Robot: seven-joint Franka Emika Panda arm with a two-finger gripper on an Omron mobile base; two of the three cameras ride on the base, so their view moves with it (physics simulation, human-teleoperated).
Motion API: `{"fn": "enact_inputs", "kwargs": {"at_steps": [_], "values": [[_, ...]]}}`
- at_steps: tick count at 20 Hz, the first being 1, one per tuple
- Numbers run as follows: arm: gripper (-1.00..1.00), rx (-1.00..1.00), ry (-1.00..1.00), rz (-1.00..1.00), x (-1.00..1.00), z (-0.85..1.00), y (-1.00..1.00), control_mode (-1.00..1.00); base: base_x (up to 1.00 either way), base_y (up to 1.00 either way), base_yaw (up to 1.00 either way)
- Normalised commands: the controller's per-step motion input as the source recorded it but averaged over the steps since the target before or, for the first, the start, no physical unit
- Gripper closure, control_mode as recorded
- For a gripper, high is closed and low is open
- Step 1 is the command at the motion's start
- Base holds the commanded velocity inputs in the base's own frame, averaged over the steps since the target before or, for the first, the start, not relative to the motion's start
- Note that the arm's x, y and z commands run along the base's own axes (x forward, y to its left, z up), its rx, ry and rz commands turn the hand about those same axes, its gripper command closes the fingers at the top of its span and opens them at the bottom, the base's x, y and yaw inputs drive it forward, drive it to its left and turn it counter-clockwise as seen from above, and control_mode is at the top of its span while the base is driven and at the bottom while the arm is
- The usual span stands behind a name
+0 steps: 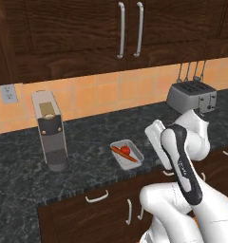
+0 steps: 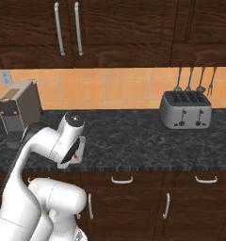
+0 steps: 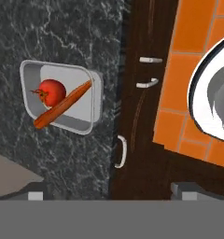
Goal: Take the meat container that has the steak and place it on the second highest rack of the freezer. Then take the vegetable container that has the tomato and carrot and place it on the highest rack of the freezer.
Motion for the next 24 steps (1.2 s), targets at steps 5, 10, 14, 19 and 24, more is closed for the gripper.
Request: {"fn": "enact_inputs", "kwargs": {"at_steps": [5, 10, 14, 19, 24], "values": [[-1.0, -0.11, 0.34, 0.21, 0.53, -0.41, 0.21, -1.0, 0.0, 0.0, 0.0], [-1.0, -0.21, 0.08, 0.0, 0.63, -0.54, 0.0, -1.0, 0.0, 0.0, 0.0], [-1.0, -0.18, 0.0, 0.08, 0.48, -0.42, 0.0, -1.0, 0.0, 0.0, 0.0], [-1.0, -0.07, 0.0, 0.13, 0.26, -0.26, -0.17, -1.0, 0.0, 0.0, 0.0], [-1.0, -0.15, 0.02, 0.08, 0.09, -0.66, 0.0, -1.0, 0.0, 0.0, 0.0]]}}
